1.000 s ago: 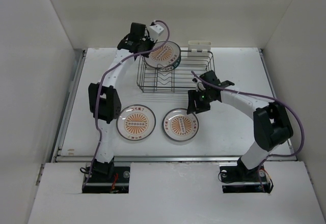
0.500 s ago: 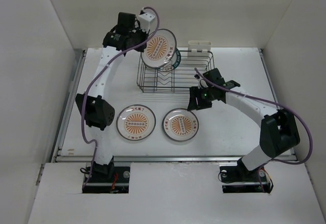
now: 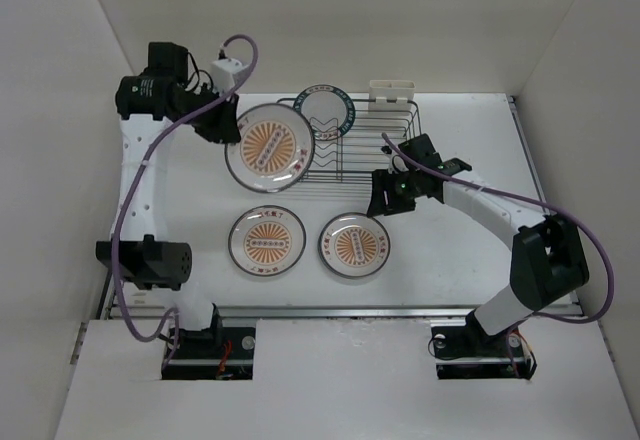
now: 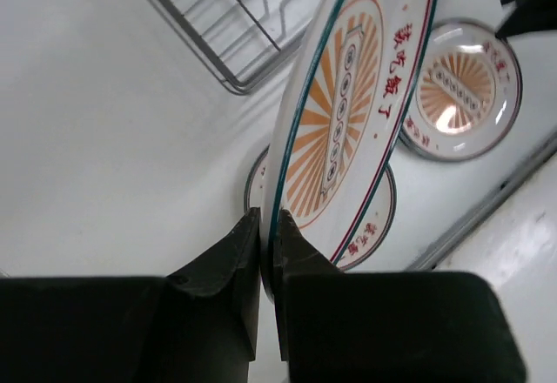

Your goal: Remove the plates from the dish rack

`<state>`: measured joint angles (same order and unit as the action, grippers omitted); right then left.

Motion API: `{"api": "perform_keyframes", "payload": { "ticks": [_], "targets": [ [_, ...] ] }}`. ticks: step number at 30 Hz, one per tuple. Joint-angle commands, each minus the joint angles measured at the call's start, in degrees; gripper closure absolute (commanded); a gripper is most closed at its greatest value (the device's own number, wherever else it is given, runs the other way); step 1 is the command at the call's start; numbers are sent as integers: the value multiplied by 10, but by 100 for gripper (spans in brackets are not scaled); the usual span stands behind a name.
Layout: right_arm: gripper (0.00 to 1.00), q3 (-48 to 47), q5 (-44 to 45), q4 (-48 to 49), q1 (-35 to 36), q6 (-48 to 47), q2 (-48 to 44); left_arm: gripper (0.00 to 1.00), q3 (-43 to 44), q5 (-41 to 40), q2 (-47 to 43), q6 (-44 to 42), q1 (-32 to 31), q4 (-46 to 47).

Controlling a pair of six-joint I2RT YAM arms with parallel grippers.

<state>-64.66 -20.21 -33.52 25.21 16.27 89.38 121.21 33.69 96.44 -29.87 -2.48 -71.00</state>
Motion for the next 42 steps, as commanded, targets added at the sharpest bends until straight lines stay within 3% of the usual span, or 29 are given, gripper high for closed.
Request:
{"api": "perform_keyframes", "payload": {
  "ticks": [1, 4, 9, 18, 19, 23, 24, 26, 31, 42],
  "targets": [
    [40, 8, -11, 34, 5, -3, -21, 100, -107, 32, -38, -172, -4, -201],
    [40, 8, -17, 34, 5, -3, -15, 100, -180, -4, -50, -212, -4, -201],
    [40, 8, -27, 44, 5, -3, -10, 100, -291, -28, -31, -207, -4, -132],
    [40, 18, -27, 44, 5, -3, -10, 100, -351, -46, 50, -214, -4, -75],
    [40, 18, -27, 44, 5, -3, -10, 97, -351, -46, 61, -214, -4, -75],
    [40, 12, -22, 39, 5, -3, -4, 67, -329, -62, 112, -189, -4, -69],
    [40, 6, -22, 39, 5, -3, -4, 53, -329, -67, 120, -183, -4, -63],
    [40, 1, -22, 39, 5, -3, -4, 44, -329, -67, 128, -173, -4, -49],
    [40, -13, -17, 28, 5, -8, -4, 36, -329, -87, 117, -139, -9, -2],
    [39, -171, 11, 28, 5, -26, 26, 36, -362, -128, 39, -68, -9, 101]
  ]
}}
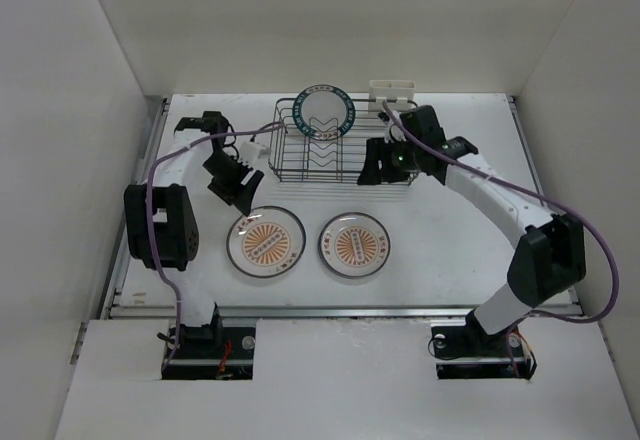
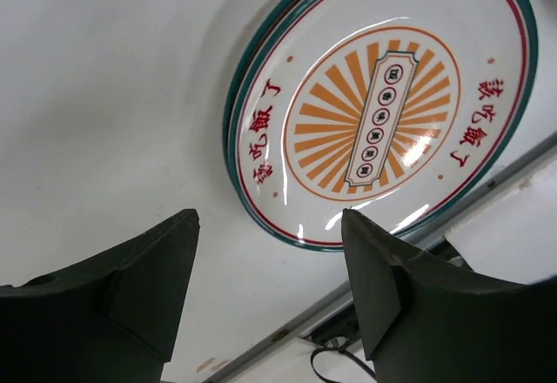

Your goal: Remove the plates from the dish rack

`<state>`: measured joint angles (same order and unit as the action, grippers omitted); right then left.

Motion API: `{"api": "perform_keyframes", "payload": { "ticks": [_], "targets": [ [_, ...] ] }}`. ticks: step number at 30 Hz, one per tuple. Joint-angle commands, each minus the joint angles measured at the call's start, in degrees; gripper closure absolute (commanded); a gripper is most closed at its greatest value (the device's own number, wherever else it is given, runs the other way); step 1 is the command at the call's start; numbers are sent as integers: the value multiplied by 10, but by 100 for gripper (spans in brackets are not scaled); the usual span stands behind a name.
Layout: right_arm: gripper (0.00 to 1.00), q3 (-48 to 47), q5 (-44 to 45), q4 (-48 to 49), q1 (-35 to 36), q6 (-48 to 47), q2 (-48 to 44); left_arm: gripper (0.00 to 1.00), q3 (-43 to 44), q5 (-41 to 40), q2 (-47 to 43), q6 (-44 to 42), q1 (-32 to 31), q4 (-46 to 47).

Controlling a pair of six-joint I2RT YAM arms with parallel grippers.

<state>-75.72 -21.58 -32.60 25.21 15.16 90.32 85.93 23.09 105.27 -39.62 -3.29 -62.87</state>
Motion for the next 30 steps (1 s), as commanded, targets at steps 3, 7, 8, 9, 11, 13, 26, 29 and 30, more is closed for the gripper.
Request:
{"api": "perform_keyframes", "payload": {
  "ticks": [3, 7, 8, 9, 11, 13, 26, 29, 30],
  "targets": [
    [36, -158, 53, 31, 5, -26, 79, 36, -27, -74, -75, 82, -1, 76],
    [33, -322, 112, 83, -5, -36, 196, 36, -32, -166, -112, 172, -1, 149],
    [31, -347, 118, 83, -5, -36, 196, 36, -32, -183, -120, 186, -1, 149],
    [30, -373, 118, 103, -10, -36, 237, 36, -18, -200, -120, 197, -1, 149],
    [27, -447, 124, 119, -17, -42, 278, 36, -11, -234, -120, 210, -1, 142],
    [24, -486, 124, 152, -24, -47, 333, 36, -6, -253, -120, 217, -1, 136],
    [24, -519, 42, 358, -46, -60, 490, 36, -22, -320, -110, 227, -1, 129],
    [34, -519, 8, 380, -46, -60, 504, 36, -22, -320, -104, 227, -1, 129],
    [38, -519, 8, 388, -46, -60, 504, 36, -22, -320, -98, 227, -1, 129]
  ]
}}
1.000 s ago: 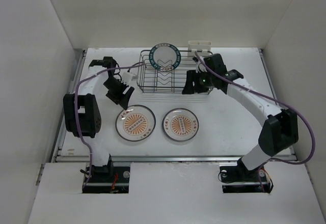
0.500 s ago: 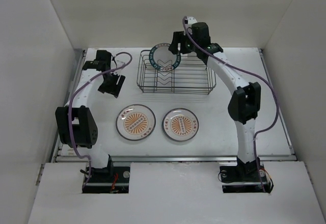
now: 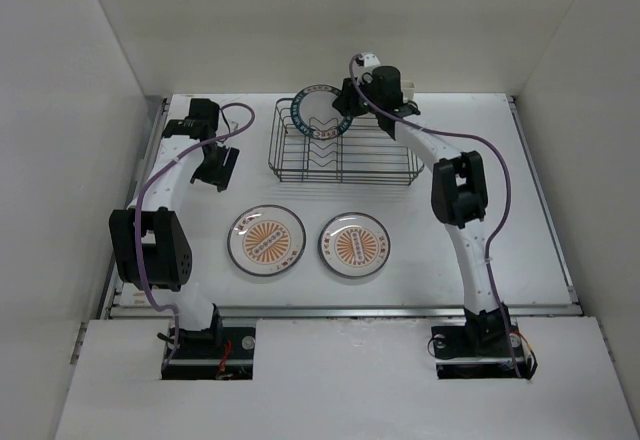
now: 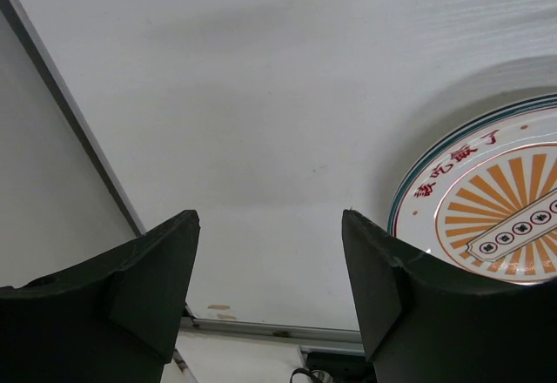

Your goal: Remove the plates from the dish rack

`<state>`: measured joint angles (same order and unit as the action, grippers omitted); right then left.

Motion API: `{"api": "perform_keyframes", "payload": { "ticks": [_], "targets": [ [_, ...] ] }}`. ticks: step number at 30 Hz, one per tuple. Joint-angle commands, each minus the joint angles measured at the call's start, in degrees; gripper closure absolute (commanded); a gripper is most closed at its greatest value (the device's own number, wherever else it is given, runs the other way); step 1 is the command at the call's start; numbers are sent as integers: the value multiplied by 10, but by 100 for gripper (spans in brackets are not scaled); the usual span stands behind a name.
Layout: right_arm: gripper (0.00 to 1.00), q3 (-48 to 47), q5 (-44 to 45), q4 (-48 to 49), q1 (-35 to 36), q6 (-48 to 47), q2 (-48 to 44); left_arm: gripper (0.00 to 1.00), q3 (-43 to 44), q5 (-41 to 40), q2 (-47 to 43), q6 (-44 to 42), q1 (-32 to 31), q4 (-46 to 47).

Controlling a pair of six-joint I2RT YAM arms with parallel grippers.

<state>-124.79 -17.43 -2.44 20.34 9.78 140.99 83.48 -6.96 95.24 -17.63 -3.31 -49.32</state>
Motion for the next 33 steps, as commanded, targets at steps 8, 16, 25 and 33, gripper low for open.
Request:
{"api": "perform_keyframes", "payload": {
  "ticks": [8, 16, 25, 33],
  "targets": [
    [89, 26, -33, 128, -7, -29, -51, 36, -3, -19, 7, 8, -1, -6],
    [100, 57, -33, 133, -7, -88, -109, 36, 4, 11, 7, 8, -1, -6],
    [100, 68, -28, 133, -7, -117, -168, 32, 192, 65, 78, -6, -33, 7],
    [100, 158, 40, 115, -7, -84, -308, 29, 449, 78, 283, 45, -64, -26]
  ]
}}
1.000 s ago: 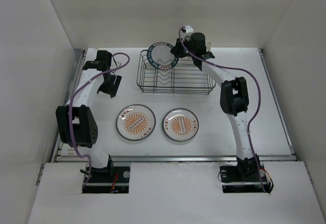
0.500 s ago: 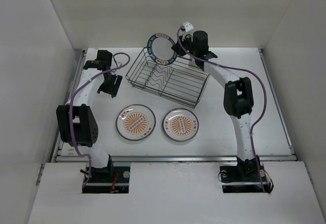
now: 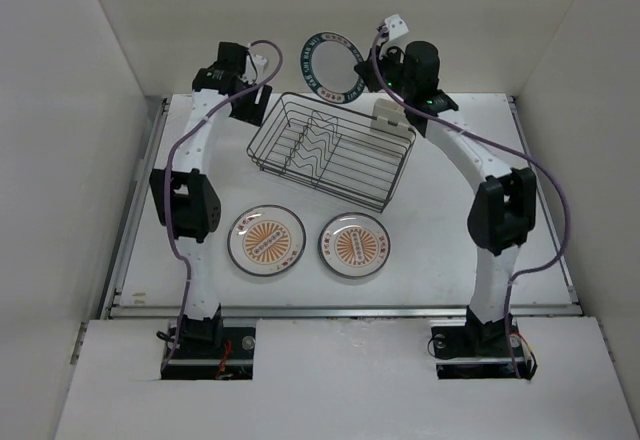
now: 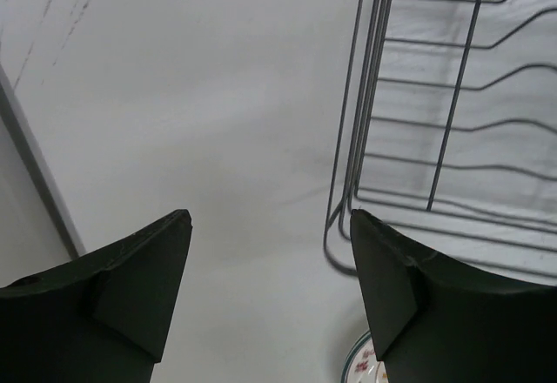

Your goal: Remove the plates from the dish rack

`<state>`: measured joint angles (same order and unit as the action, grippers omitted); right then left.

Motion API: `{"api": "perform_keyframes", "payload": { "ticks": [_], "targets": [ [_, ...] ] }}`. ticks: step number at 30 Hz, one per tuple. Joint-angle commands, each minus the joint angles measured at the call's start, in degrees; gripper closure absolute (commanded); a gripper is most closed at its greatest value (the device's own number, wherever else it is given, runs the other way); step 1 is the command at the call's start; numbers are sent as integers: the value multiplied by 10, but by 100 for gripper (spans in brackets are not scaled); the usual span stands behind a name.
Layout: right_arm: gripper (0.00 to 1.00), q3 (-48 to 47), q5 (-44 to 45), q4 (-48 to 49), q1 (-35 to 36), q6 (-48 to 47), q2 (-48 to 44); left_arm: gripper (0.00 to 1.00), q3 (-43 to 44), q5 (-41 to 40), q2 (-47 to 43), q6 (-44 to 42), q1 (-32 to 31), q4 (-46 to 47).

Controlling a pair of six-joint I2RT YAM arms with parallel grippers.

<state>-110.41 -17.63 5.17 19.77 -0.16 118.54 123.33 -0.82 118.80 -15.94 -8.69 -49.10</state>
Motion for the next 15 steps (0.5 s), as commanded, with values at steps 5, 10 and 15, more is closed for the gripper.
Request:
{"api": "perform_keyframes", "payload": {
  "ticks": [5, 10, 15],
  "targets": [
    [100, 117, 49, -48, -2, 21, -217, 29, 75, -8, 100, 41, -29, 6],
    [100, 220, 30, -105, -2, 39, -326, 37, 87, -16, 134, 46, -46, 19],
    [100, 336, -3, -149, -2, 60, -447, 89, 92, -46, 148, 81, -51, 13]
  ]
}}
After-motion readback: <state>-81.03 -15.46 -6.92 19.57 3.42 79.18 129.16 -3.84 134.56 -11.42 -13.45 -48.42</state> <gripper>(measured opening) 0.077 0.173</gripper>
